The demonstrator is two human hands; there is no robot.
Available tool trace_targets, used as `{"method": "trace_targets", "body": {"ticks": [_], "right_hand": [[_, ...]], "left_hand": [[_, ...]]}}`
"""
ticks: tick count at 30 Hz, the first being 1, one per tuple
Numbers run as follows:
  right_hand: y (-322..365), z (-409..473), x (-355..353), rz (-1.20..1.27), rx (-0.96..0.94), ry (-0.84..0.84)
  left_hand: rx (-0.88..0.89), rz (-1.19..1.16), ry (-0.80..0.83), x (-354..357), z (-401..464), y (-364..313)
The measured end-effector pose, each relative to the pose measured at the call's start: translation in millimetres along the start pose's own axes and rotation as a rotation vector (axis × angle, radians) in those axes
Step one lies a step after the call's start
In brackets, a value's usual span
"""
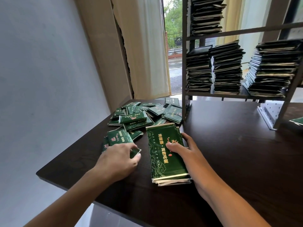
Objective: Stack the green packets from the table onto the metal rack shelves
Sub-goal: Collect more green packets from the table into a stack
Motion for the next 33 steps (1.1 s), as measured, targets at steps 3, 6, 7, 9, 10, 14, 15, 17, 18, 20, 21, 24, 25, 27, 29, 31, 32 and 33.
{"method": "trace_targets", "body": {"ticks": [3, 6, 7, 9, 10, 14, 15, 17, 18, 20, 21, 24, 25, 27, 29, 31, 32, 33], "right_hand": [[-2, 1, -1, -0.007, -0.003, -0.001], [-2, 2, -1, -0.001, -0.008, -0.002], [-2, 2, -1, -0.004, -0.01, -0.003], [-1, 3, -1, -0.004, -0.009, -0.007], [-2, 3, -1, -0.001, -0.008, -0.008], [-2, 3, -1, -0.002, -0.013, -0.002], [-2, 3, -1, 0.004, -0.016, -0.003], [-2, 3, -2, 0.006, -0.017, -0.013], [-2, 3, -2, 0.006, -0.016, -0.016], [-2, 2, -2, 0.006, -0.012, -0.018], [-2, 3, -2, 0.005, -0.011, -0.018], [-3, 4, -3, 0.002, -0.012, -0.017], [-3, 4, -3, 0.005, -0.011, -0.019], [-3, 4, -3, 0.019, -0.005, -0.018], [-3, 4, -4, 0.017, -0.002, -0.013], [-3, 4, -4, 0.011, 0.002, -0.007], [-4, 4, -4, 0.006, 0.003, -0.006], [-4, 4, -5, 0.001, 0.002, -0.008]], "left_hand": [[-0.071, 0.068, -0.067, -3, 15, 15], [-0.205, 0.091, 0.191, 12, 24, 31], [-0.221, 0.066, 0.263, 18, 24, 33], [-0.207, 0.065, 0.299, 27, 19, 33], [-0.18, 0.089, 0.268, 28, 16, 30], [0.004, 0.234, 0.061, 17, 8, 11], [0.044, 0.264, 0.031, 15, 6, 5], [0.11, 0.314, 0.003, 14, 3, -6], [0.133, 0.327, -0.003, 13, 0, -11], [0.164, 0.309, -0.036, 10, -4, -18], [0.178, 0.278, -0.073, 7, -6, -21], [0.22, 0.135, -0.218, -1, -13, -27], [0.217, 0.076, -0.245, -2, -14, -26], [0.174, -0.048, -0.261, -4, -13, -20], [0.147, -0.145, -0.299, -7, -10, -12], [0.189, -0.14, -0.398, -14, -7, -6], [0.208, -0.101, -0.449, -18, -5, -2], [0.215, -0.057, -0.483, -22, -5, 0]]}}
Point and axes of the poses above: each hand's wrist, its own z-axis towards the middle knuckle, its own x-axis out of the palm, y = z × x, the point moved 4 cm from there along z, towards the middle knuckle, and after that the axes turned 8 degrees about -y, right-handed, at the moved point
